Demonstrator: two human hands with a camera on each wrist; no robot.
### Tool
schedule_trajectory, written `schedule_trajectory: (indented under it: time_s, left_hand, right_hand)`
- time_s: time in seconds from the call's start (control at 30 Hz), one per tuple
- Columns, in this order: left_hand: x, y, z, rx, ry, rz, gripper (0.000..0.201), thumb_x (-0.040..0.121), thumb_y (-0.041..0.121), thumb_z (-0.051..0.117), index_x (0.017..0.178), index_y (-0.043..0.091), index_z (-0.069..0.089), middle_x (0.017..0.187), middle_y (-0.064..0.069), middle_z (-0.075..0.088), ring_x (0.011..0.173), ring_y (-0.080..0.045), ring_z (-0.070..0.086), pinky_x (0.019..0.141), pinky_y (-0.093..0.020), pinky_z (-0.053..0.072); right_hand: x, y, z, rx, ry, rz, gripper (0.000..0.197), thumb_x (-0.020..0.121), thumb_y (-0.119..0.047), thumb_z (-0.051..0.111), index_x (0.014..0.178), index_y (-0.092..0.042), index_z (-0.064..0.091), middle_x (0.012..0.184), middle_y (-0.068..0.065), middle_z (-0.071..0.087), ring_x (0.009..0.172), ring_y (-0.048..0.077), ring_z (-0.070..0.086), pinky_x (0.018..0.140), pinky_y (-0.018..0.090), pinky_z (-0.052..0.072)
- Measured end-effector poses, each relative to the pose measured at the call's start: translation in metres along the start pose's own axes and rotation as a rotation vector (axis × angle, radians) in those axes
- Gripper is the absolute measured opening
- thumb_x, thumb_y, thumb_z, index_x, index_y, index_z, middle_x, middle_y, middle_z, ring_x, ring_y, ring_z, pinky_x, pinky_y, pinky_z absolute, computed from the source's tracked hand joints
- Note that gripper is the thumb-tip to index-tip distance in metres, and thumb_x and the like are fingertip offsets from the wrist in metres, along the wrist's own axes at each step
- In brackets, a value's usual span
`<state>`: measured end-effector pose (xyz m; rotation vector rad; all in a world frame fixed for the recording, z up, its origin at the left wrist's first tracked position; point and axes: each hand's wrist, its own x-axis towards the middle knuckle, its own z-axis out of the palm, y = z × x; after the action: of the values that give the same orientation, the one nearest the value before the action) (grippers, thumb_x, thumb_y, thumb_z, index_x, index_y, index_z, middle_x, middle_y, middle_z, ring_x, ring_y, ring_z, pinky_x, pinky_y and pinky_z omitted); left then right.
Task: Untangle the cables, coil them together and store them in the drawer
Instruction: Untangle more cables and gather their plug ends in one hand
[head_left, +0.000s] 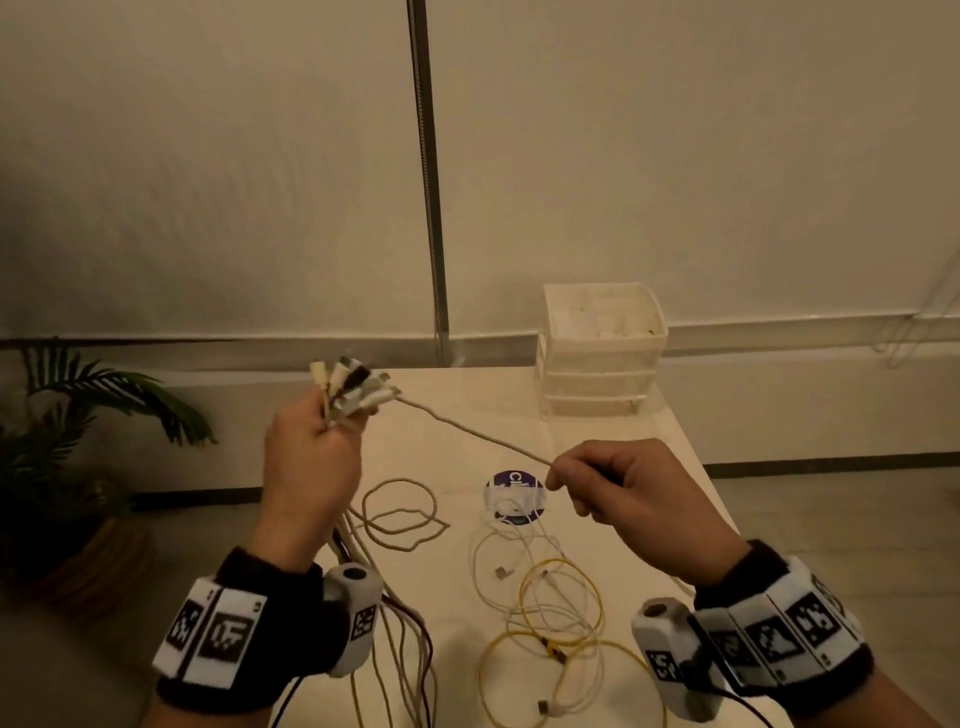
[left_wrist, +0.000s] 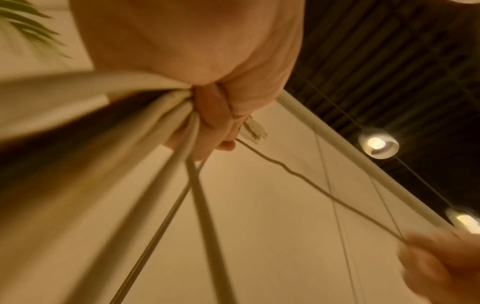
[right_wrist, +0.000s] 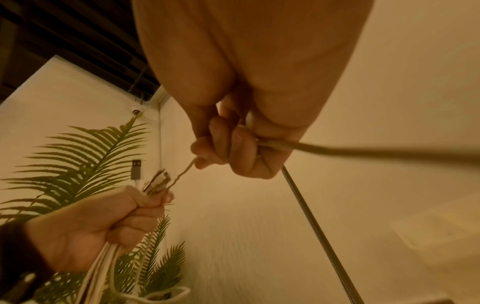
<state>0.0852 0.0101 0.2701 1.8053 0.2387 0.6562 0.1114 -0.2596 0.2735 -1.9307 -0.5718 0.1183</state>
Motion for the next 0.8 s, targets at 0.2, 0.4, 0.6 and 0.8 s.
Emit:
schedule_trajectory:
  time_s: [0.2, 0.4, 0.6, 0.8]
  left_hand:
    - [-0.012, 0.016, 0.005, 0.184, 0.012, 0.074, 0.017, 0.098, 0.03, 0.054, 0.103, 0.042, 0.065, 0.074, 0.001, 0.058, 0.064, -0.018, 0.048, 0.054, -0.036, 0.041]
    - [-0.048, 0.032, 0.048, 0.266, -0.394, 0.33, 0.06, 0.078, -0.01, 0.051, 0.099, 0.043, 0.069, 0.076, 0.039, 0.062, 0.076, 0.019, 0.058, 0.067, 0.001, 0.038]
    - [-0.051, 0.024, 0.053, 0.257, -0.317, 0.308, 0.034, 0.082, -0.005, 0.052, 0.082, 0.024, 0.071, 0.066, 0.03, 0.062, 0.063, 0.008, 0.056, 0.054, -0.007, 0.036]
    - [-0.019, 0.015, 0.021, 0.186, -0.016, 0.131, 0.028, 0.095, 0.006, 0.055, 0.071, 0.016, 0.066, 0.046, 0.012, 0.044, 0.045, -0.004, 0.036, 0.044, -0.019, 0.027]
  right_hand:
    - [0.004, 0.003, 0.002, -0.035, 0.024, 0.061, 0.025, 0.094, -0.017, 0.056, 0.075, -0.017, 0.073, 0.052, -0.007, 0.056, 0.051, 0.002, 0.049, 0.054, 0.017, 0.041]
    - [0.008, -0.006, 0.017, -0.015, -0.035, 0.027, 0.029, 0.095, -0.012, 0.053, 0.07, -0.01, 0.067, 0.052, -0.008, 0.056, 0.05, 0.002, 0.048, 0.054, 0.018, 0.04]
    - [0.0, -0.005, 0.018, 0.034, -0.047, 0.049, 0.026, 0.095, -0.016, 0.053, 0.078, -0.011, 0.071, 0.055, -0.006, 0.055, 0.053, 0.004, 0.048, 0.055, 0.02, 0.04]
    - [-0.032, 0.018, 0.012, 0.173, -0.068, 0.175, 0.025, 0.095, -0.014, 0.054, 0.078, -0.009, 0.071, 0.054, -0.002, 0.05, 0.05, 0.008, 0.041, 0.05, 0.023, 0.035]
